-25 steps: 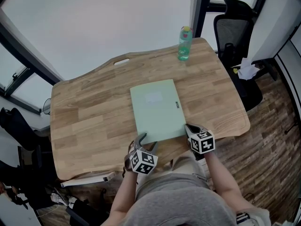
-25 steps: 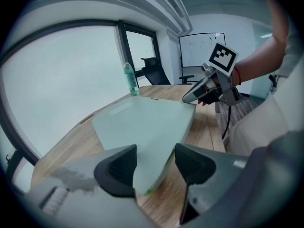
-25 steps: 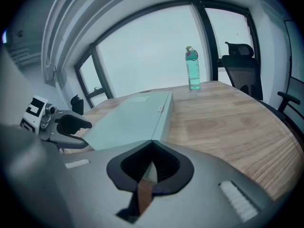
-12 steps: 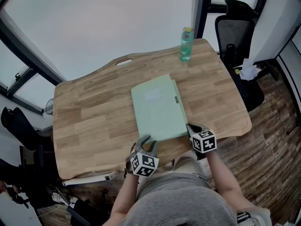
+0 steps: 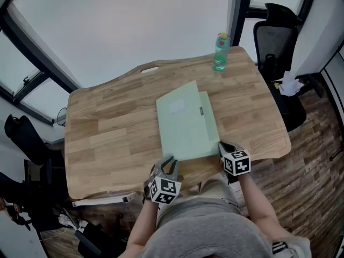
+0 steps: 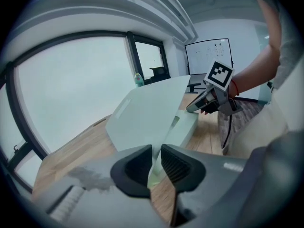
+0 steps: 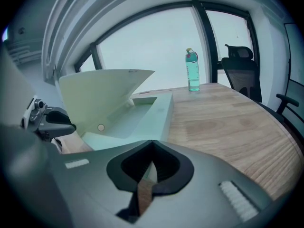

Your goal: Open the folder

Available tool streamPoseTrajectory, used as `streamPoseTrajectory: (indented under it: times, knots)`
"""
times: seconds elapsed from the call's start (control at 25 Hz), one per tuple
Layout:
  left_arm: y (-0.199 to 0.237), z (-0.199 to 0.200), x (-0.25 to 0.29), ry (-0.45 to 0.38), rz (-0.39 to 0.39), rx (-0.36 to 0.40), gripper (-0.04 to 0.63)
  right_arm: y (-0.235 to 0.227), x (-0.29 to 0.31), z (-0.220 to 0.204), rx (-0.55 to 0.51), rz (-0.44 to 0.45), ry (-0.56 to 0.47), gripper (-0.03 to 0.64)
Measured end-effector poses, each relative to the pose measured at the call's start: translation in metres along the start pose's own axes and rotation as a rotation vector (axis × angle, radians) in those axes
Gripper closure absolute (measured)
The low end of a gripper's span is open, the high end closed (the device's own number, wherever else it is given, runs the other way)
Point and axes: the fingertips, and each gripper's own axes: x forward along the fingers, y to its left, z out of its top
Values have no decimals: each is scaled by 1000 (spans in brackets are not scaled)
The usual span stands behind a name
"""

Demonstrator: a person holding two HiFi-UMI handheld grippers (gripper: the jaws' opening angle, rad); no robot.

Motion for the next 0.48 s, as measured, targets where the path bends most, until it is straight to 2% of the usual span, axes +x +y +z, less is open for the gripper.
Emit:
streamPoseTrajectory:
  times: [0.48]
  knots:
    - [23, -16, -21, -42, 94, -187, 558, 1, 1, 0, -1, -20, 16, 614]
